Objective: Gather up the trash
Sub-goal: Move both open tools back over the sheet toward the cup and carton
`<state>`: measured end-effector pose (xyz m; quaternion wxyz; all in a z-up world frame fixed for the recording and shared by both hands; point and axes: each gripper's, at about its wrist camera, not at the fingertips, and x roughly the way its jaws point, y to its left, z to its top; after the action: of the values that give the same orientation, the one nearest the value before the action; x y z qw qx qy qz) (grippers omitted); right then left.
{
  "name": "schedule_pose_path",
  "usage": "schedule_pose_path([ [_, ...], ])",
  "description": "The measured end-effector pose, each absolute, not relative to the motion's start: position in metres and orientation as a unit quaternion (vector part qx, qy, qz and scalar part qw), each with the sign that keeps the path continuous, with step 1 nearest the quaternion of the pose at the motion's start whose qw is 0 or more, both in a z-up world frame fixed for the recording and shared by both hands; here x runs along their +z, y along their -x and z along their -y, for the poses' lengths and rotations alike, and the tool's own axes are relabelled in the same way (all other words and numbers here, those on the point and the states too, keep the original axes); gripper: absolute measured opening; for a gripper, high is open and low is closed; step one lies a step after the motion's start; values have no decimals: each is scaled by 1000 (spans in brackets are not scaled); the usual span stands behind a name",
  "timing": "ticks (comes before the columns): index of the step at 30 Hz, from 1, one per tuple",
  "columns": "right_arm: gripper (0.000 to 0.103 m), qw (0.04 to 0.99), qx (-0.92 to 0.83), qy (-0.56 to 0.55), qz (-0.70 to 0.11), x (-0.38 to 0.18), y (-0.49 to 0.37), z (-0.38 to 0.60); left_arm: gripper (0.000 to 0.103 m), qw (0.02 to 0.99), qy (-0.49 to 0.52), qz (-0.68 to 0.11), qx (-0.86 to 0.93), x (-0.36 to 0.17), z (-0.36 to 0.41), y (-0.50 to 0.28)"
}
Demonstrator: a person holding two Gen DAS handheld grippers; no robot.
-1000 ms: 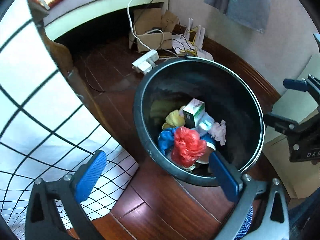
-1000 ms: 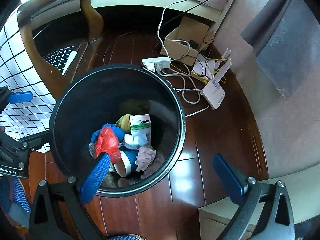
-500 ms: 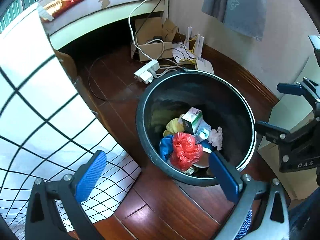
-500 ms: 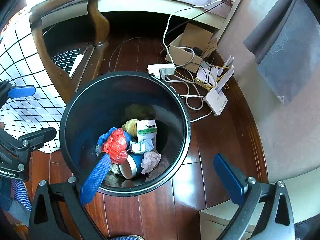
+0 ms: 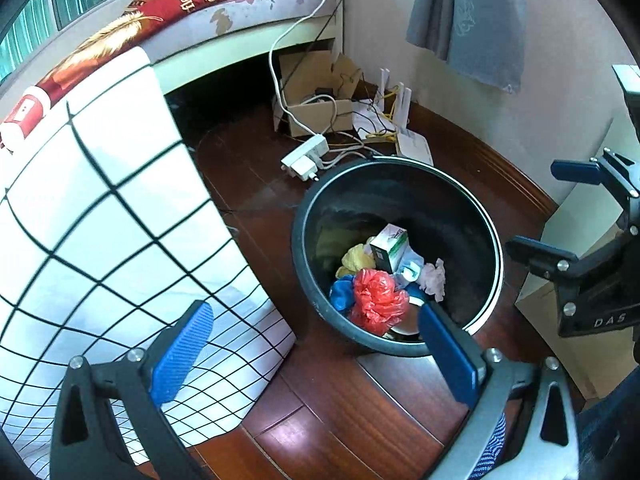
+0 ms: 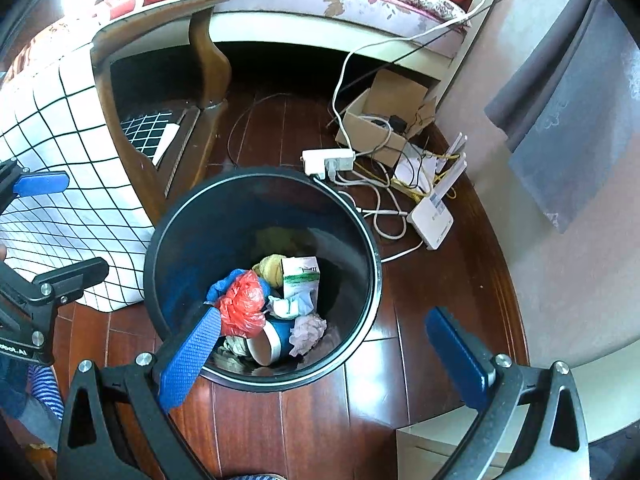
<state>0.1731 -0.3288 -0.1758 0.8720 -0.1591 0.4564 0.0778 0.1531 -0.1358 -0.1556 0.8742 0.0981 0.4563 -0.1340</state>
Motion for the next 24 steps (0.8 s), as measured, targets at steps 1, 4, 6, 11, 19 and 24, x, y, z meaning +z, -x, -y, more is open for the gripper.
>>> schedule_pose_path([
  [1, 103, 873, 78, 159, -455, -174, -173, 329, 103, 875, -98, -454, -133, -154, 135, -153],
  [4, 103, 876, 80, 161, -447, -166, -168, 324, 103, 881, -95, -445, -131, -144, 130, -147],
  [6, 103, 879, 82, 163, -441, -160, -165, 321, 103, 885, -93, -439, -128, -138, 126, -144],
  [11, 103, 885, 87, 171, -425, -144, -156, 314, 103, 893, -89, -422, -125, -125, 118, -135],
  [19, 103, 899, 93, 166, -395, -117, -148, 301, 103, 913, -61, -387, -113, -90, 91, -121],
  [24, 103, 911, 107, 163, -364, -93, -150, 277, 103, 925, -45, -365, -99, -69, 73, -118],
])
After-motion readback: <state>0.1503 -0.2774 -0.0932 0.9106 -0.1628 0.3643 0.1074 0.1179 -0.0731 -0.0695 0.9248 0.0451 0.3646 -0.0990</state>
